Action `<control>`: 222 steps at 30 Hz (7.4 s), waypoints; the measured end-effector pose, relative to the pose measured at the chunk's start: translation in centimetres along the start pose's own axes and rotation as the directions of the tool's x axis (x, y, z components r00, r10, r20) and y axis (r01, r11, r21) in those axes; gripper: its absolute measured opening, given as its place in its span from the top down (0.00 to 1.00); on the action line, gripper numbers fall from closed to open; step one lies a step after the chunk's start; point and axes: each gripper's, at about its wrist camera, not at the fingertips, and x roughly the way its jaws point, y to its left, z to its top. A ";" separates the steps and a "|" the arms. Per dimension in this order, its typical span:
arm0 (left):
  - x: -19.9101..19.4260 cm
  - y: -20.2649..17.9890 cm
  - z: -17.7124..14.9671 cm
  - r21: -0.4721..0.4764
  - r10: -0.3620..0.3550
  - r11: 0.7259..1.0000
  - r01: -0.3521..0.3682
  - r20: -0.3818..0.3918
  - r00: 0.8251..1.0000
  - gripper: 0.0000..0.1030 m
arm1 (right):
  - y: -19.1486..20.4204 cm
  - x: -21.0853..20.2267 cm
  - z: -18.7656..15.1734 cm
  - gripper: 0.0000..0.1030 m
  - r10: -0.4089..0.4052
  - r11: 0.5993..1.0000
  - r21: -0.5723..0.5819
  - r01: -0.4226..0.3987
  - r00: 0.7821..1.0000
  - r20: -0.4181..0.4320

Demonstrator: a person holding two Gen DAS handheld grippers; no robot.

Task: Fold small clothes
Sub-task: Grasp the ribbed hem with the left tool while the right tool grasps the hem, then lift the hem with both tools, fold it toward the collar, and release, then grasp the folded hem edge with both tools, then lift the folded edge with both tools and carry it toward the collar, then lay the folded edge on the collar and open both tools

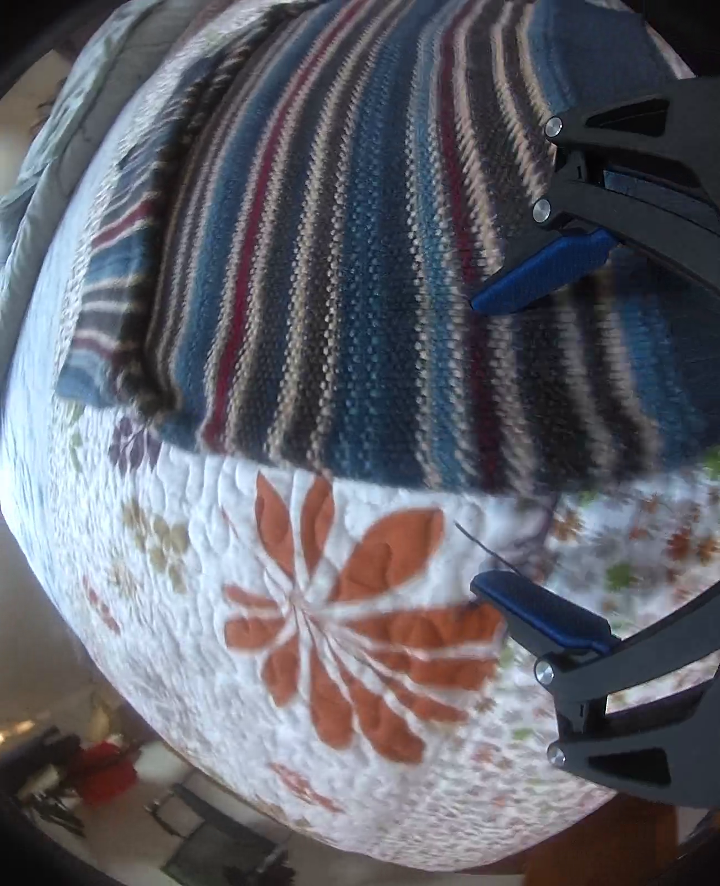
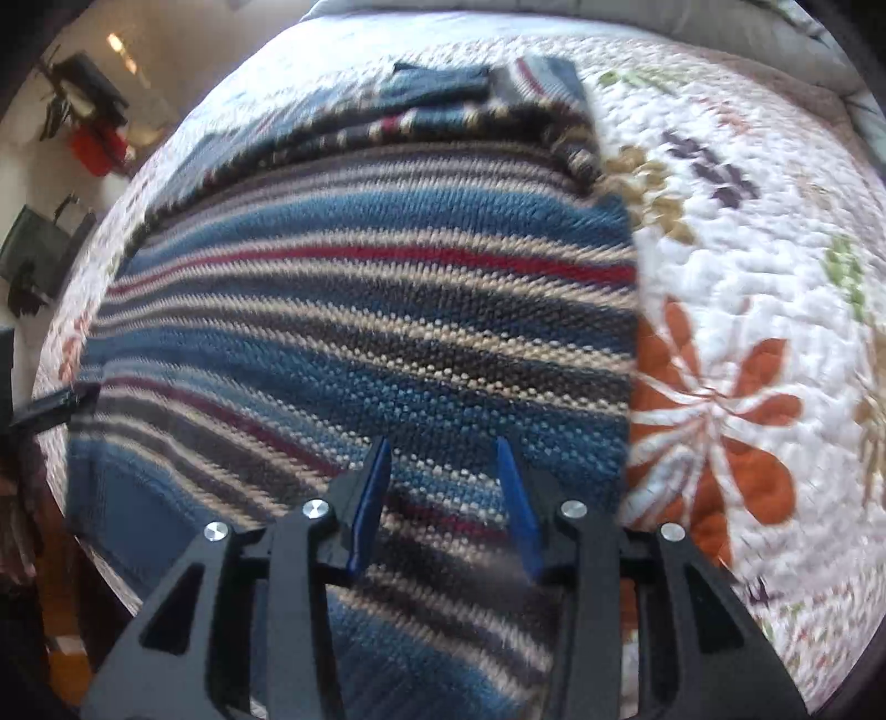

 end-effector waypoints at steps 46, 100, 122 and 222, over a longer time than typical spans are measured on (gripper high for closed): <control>-7.3 1.8 -5.1 -0.117 -0.493 0.862 0.494 0.035 0.869 0.91 | -0.3 -8.0 -6.2 0.92 0.352 0.928 0.100 -0.359 0.932 0.080; 3.1 -6.6 8.9 0.285 -0.265 0.922 0.261 -0.027 0.964 0.77 | -1.1 4.2 10.3 0.90 0.145 0.977 -0.148 -0.154 0.987 -0.070; 0.4 -4.8 6.3 0.182 -0.301 0.941 0.287 0.059 0.952 0.89 | -2.4 1.5 8.1 0.91 0.192 0.979 -0.065 -0.194 0.981 -0.033; 3.5 2.0 18.3 0.025 -0.287 0.958 0.287 0.030 0.957 0.22 | -10.0 1.6 16.5 0.31 0.216 0.969 0.123 -0.213 0.976 -0.010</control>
